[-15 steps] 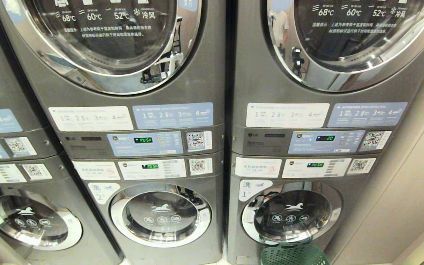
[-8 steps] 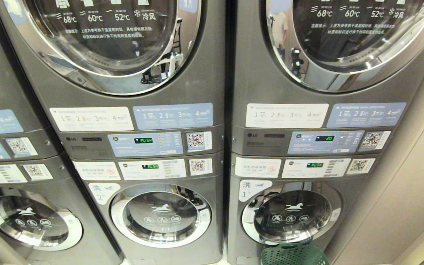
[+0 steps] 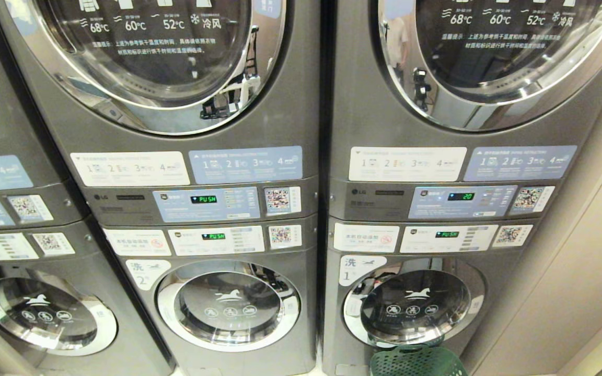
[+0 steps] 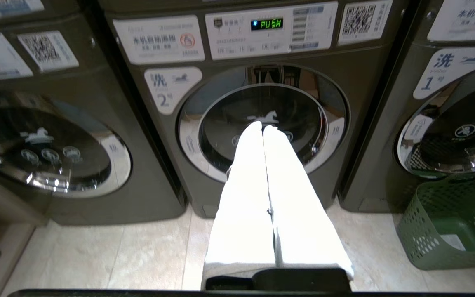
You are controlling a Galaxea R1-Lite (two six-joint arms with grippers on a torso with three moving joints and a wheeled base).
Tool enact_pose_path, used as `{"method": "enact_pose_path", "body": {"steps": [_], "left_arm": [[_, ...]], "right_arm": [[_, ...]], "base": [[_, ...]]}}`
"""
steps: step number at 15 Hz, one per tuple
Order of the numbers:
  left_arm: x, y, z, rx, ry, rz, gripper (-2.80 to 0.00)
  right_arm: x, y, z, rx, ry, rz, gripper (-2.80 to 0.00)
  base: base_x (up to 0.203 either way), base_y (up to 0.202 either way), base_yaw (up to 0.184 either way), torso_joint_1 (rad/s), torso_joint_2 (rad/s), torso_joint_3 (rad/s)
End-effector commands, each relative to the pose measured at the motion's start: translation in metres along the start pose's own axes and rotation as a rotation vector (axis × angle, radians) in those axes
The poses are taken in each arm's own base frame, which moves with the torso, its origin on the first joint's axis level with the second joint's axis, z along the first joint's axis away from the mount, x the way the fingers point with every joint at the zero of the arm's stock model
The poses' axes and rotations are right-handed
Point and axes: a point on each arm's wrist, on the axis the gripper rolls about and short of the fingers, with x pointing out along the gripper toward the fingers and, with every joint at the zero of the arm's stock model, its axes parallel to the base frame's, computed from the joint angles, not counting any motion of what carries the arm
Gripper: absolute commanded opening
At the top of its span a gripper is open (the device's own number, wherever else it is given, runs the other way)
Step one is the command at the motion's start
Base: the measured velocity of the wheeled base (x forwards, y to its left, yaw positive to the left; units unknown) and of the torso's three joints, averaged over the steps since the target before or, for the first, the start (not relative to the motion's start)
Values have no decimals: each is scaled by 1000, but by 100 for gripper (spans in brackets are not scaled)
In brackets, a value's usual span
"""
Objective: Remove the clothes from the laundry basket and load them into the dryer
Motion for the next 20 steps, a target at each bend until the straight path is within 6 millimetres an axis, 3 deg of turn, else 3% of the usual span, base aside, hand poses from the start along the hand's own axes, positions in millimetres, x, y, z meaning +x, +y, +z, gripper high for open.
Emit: {"method": "enact_pose_path", "body": {"steps": [1,5,14,20], "left_arm": [[-2,-1,-3,-17,75,-31,-280],[-5,-2,-7,-131,210,-65,-280],[-28,-4,-19,-50,-72,-23,-280],[-27,-4,-19,-15,-70,-37,-280]], "right_arm": [[0,0,0,-1,1,2,-280],[0,0,0,28,2,0,-280],[0,0,0,2,5,14,-280],[0,0,0,-1,4,17,-280]], "base": [[0,0,0,0,0,0],[0,0,0,0,0,0],[0,0,0,0,0,0],[0,0,0,0,0,0]]}}
